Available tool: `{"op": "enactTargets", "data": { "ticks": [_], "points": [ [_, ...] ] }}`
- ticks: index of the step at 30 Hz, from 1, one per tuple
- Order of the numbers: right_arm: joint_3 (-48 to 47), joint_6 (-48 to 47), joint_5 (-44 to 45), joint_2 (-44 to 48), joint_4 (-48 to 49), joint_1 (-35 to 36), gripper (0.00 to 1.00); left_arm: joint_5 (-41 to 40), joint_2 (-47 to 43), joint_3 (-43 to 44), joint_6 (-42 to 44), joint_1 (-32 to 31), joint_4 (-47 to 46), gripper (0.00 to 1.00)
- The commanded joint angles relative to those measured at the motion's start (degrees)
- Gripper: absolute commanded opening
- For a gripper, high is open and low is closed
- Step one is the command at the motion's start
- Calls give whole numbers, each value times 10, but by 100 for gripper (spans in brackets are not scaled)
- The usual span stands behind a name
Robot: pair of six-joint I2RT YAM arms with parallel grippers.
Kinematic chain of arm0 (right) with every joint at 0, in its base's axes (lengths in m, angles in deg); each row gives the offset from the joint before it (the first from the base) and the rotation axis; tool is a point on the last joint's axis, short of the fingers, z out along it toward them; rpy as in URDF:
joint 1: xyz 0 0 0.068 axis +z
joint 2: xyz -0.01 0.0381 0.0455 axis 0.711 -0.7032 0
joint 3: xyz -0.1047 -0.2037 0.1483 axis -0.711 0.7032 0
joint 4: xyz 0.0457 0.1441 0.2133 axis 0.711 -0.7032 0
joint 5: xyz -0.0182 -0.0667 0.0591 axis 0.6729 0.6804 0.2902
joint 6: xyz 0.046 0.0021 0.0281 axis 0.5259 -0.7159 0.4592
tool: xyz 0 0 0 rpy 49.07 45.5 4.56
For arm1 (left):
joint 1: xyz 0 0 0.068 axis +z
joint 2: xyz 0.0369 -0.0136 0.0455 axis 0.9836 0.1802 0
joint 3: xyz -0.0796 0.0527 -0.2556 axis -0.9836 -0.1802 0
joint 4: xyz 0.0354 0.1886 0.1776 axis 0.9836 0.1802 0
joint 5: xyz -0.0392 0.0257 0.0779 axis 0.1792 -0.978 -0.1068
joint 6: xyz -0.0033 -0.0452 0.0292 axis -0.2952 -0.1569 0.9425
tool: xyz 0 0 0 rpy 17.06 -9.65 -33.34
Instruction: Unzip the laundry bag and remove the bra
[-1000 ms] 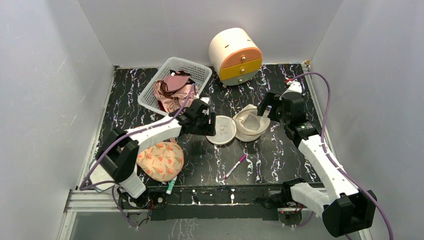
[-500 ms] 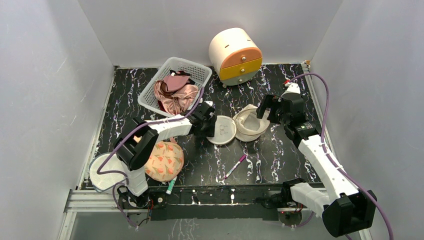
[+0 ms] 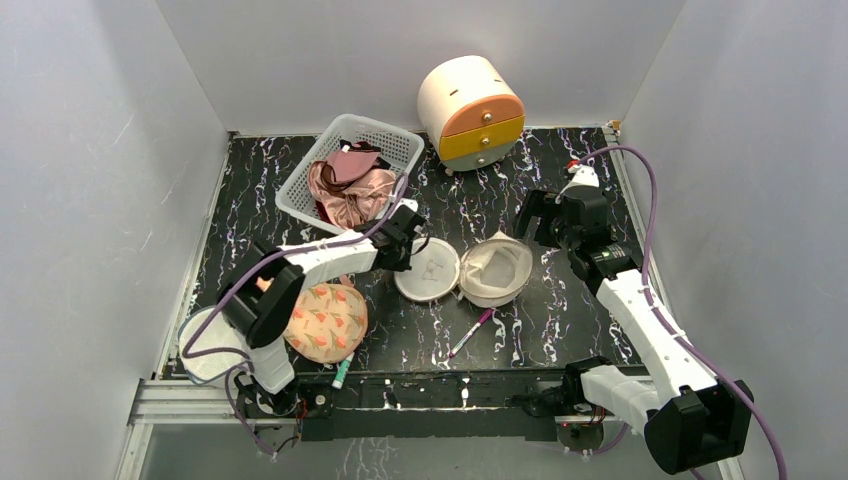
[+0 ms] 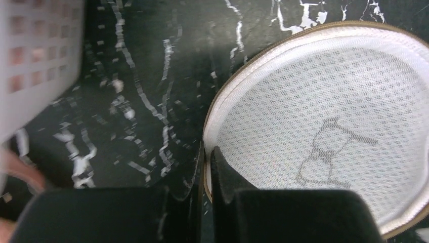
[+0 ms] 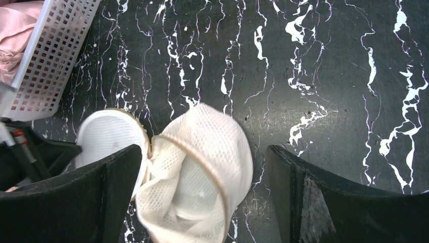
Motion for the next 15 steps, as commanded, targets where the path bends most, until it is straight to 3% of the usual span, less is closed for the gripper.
{"op": "enactTargets", "data": {
  "ticks": [1, 7, 12, 15],
  "points": [
    [-2, -10, -15, -4, 20, -2, 92, -56, -115, -7, 30, 3, 42, 0],
    [13, -20, -81, -21, 39, -1, 93, -53, -237, 15, 73, 2, 67, 0],
    [16, -36, -261, -63, 68, -1, 90, -108, -266, 84, 96, 2, 118, 0],
    [11, -33, -276, -92, 67, 6, 89, -109, -257, 121, 108, 2, 129, 0]
  ]
}}
